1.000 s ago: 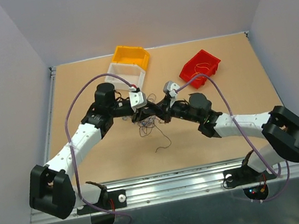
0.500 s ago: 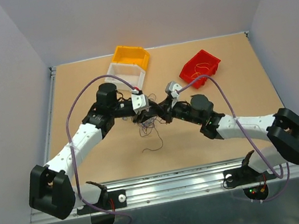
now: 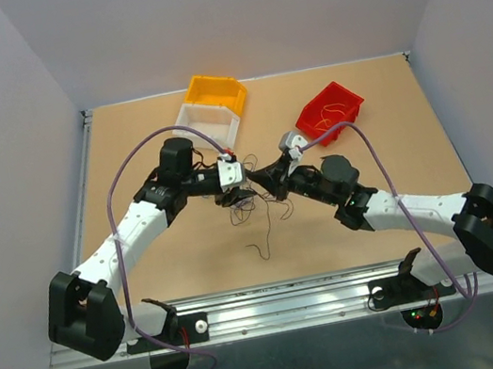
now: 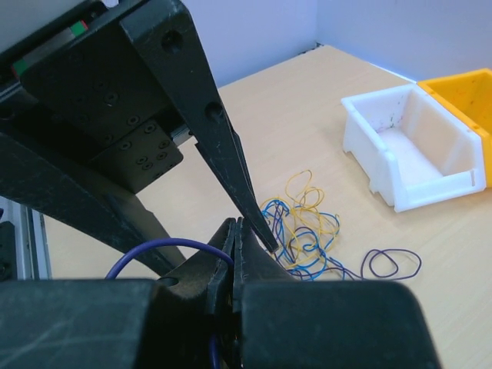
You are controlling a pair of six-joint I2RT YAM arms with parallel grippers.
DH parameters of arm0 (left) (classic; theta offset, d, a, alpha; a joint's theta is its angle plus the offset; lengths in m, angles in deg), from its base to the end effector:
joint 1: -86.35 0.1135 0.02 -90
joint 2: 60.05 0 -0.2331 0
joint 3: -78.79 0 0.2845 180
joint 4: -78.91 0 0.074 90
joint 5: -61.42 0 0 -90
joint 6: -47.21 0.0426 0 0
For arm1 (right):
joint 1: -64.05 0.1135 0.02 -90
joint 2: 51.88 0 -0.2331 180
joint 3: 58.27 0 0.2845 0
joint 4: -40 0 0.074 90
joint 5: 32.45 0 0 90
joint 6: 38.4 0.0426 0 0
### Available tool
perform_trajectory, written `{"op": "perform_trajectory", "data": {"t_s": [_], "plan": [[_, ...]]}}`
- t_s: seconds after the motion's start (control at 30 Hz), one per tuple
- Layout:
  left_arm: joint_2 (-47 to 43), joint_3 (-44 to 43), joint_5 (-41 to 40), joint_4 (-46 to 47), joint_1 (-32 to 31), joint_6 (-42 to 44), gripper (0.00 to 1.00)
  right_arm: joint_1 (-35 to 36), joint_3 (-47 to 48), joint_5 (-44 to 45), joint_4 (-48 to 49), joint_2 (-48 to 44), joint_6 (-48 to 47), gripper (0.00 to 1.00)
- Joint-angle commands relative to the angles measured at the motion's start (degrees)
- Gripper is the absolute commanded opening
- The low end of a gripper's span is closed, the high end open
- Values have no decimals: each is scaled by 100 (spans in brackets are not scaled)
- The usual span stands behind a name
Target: Untangle the cables
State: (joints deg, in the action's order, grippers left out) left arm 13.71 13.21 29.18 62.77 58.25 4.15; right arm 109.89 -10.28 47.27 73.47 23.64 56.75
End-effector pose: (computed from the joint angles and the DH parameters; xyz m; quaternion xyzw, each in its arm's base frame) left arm 0.2693 -0.1847 0.2570 0.6558 0.4240 -0.3226 0.5349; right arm 0.2240 0.2415 0.2197 -0.2942 0.6021 0.3726 0.6419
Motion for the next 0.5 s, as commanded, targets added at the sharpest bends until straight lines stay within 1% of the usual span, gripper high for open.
{"op": "perform_trajectory", "data": {"t_s": [0.0,0.1,0.2,0.47], "plan": [[69,-196,-98,-219,-20,122,55,12,-83,123,313,-222,30,1],[130,-170,-63,-227,-20,149,54,12,-66,123,313,-223,48,1],[227,-205,68,-288,-12,201,62,12,-39,132,313,-179,57,1],[306,-179,473,-307,-12,272,66,12,75,316,322,-152,109,1]]}}
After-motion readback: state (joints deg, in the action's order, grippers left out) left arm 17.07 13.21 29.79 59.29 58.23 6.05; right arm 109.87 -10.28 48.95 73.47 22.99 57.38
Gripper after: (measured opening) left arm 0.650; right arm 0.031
